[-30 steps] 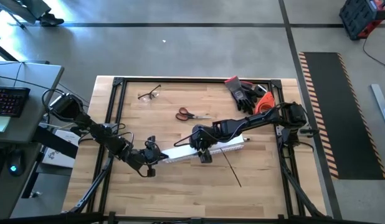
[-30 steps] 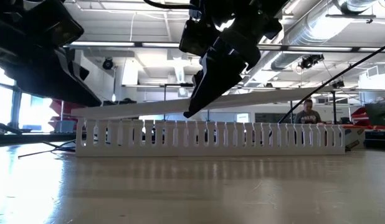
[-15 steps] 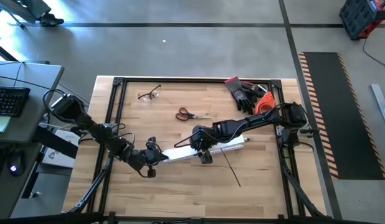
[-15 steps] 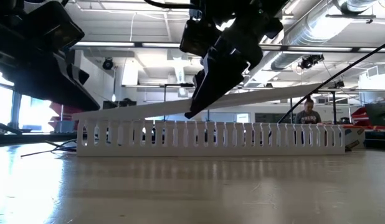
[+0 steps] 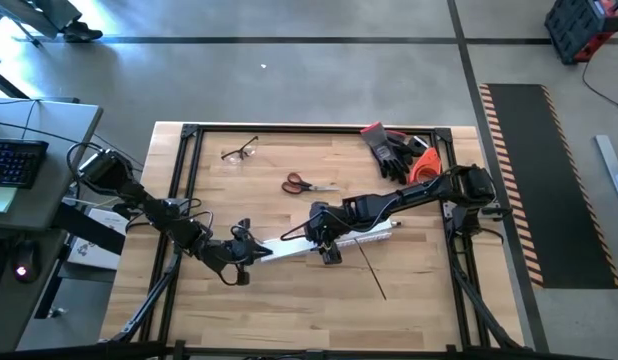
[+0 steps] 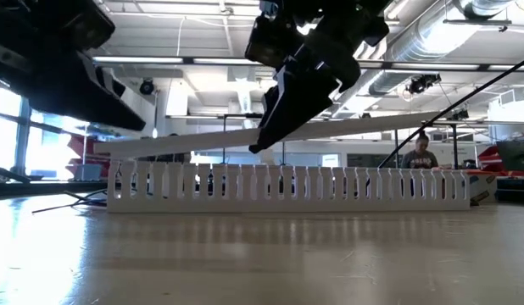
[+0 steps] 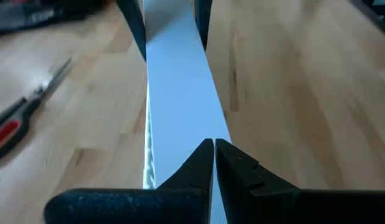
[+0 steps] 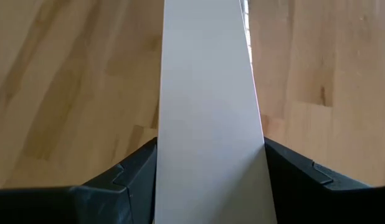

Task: Ziptie cables
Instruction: Close the white cable duct lid

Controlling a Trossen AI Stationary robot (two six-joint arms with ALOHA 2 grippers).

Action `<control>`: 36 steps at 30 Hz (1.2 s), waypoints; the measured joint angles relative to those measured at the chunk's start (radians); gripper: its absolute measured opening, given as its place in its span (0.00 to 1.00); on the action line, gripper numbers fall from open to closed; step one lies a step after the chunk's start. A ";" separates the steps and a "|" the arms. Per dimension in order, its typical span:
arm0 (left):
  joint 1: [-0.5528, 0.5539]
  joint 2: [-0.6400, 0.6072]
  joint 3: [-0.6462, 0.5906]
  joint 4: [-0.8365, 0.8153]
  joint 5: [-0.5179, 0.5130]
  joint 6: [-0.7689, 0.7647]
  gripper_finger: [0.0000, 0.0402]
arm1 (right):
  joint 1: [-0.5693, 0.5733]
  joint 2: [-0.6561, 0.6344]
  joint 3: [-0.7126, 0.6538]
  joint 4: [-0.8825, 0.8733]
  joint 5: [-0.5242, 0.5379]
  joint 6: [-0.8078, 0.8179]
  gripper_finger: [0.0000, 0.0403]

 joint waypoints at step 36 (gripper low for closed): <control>0.000 -0.031 0.000 -0.033 0.009 -0.024 0.00 | -0.007 -0.001 0.051 -0.109 -0.009 -0.025 0.54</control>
